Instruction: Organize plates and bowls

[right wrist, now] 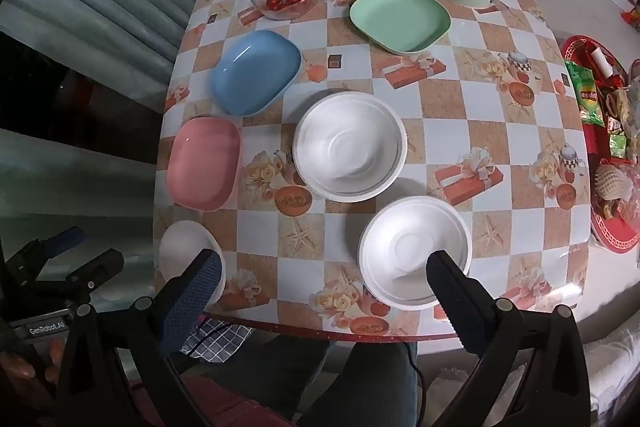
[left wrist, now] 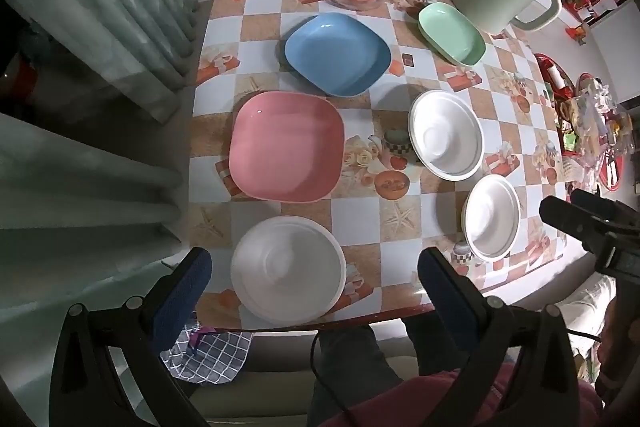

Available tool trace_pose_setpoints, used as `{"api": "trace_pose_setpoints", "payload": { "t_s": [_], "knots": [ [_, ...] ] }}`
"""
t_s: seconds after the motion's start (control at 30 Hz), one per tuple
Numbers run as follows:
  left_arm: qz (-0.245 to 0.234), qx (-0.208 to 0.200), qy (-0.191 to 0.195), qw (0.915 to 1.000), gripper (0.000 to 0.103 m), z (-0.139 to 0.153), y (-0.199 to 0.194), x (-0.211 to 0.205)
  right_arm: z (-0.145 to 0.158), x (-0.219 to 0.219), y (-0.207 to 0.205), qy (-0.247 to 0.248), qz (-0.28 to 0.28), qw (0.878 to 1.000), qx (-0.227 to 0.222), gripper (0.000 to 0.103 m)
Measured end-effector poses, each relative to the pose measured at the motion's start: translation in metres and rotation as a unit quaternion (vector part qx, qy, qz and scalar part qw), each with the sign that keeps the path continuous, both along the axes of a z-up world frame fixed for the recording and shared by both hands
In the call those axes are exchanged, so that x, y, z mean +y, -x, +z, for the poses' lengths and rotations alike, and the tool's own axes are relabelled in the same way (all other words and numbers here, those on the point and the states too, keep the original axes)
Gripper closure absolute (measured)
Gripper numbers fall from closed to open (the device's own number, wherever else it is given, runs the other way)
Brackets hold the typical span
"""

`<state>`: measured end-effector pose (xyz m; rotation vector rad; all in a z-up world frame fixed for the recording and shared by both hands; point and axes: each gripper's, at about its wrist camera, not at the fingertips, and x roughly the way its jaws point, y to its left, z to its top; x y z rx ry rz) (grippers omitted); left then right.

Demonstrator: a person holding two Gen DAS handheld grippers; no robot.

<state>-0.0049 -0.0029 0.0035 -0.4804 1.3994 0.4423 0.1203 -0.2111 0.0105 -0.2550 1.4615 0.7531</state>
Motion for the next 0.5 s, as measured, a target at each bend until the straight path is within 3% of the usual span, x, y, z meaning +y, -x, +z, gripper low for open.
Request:
{"api": "trace_pose_setpoints", "payload": {
  "t_s": [0.5],
  "knots": [
    [0.001,-0.007,-0.012,0.9999,0.0,0.01,0.006,0.01,0.007,0.006,0.01,-0.008,0.004,1.0,-0.007,0.0]
  ]
}}
